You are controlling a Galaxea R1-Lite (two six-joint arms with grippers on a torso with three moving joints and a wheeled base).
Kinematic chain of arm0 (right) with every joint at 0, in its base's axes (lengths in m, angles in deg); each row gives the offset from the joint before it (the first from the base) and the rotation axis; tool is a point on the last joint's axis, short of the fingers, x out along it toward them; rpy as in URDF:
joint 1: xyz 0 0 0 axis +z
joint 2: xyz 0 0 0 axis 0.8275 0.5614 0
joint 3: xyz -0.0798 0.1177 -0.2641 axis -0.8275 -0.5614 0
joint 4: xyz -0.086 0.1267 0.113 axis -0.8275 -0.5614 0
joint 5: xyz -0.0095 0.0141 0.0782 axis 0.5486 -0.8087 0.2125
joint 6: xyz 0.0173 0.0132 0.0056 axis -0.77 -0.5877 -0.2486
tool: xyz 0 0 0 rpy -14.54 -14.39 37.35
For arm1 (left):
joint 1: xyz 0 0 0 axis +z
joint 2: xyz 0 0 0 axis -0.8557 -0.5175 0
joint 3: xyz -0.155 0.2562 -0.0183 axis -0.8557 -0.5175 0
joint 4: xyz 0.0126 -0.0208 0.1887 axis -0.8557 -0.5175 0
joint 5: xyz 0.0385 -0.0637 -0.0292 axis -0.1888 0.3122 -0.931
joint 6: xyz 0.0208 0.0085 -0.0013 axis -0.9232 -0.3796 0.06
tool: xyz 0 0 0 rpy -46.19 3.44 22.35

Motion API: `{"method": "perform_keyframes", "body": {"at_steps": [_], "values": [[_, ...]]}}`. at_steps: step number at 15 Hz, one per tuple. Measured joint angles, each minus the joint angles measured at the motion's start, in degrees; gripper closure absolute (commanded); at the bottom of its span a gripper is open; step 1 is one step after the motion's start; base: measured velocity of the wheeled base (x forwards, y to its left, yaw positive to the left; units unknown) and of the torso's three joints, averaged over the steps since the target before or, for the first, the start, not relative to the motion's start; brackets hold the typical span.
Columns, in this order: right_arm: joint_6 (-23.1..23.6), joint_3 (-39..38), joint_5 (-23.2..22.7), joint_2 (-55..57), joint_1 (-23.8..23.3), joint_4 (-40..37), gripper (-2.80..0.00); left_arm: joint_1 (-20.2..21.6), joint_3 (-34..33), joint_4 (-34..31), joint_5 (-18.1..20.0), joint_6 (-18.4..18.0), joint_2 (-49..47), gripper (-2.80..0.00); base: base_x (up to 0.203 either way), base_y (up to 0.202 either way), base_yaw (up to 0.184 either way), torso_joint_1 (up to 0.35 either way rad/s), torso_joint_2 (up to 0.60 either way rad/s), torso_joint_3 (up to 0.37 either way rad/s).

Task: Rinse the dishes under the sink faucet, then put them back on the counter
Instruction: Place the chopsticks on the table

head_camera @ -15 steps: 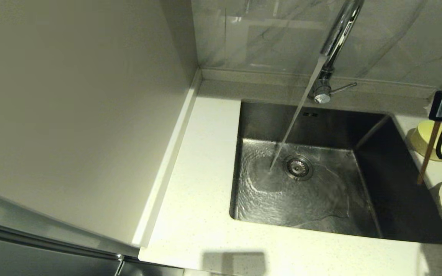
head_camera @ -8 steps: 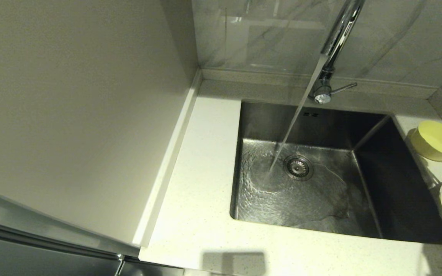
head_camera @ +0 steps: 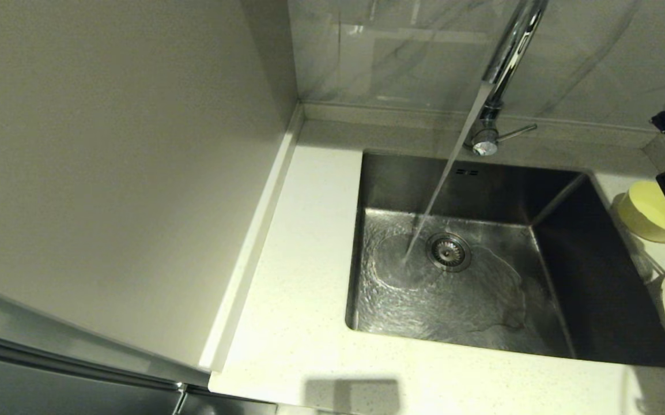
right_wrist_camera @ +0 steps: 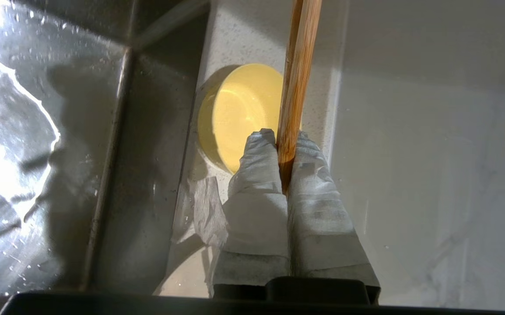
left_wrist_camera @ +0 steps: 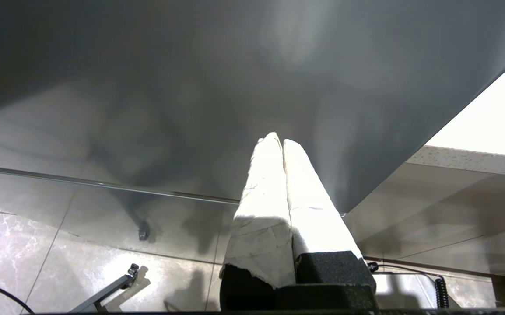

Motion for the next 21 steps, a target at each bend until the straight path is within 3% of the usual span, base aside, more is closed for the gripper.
{"method": "perform_keyframes", "body": {"at_steps": [4, 9, 21], "values": [[2.2, 0.0, 0.0, 3.1, 0.1, 4.2, 0.0, 0.0, 0.0, 0.0, 0.0, 0.0, 0.0, 0.0, 0.0, 0.0, 0.0, 0.0, 0.0, 0.0], [11.0, 1.8, 0.1, 10.7, 0.1, 17.3, 0.0, 0.0, 0.0, 0.0, 0.0, 0.0, 0.0, 0.0, 0.0, 0.0, 0.0, 0.0, 0.0, 0.0], [16.5, 11.7, 9.4, 20.5, -2.2, 17.6, 0.0, 0.0, 0.0, 0.0, 0.0, 0.0, 0.0, 0.0, 0.0, 0.0, 0.0, 0.0, 0.0, 0.0]]}}
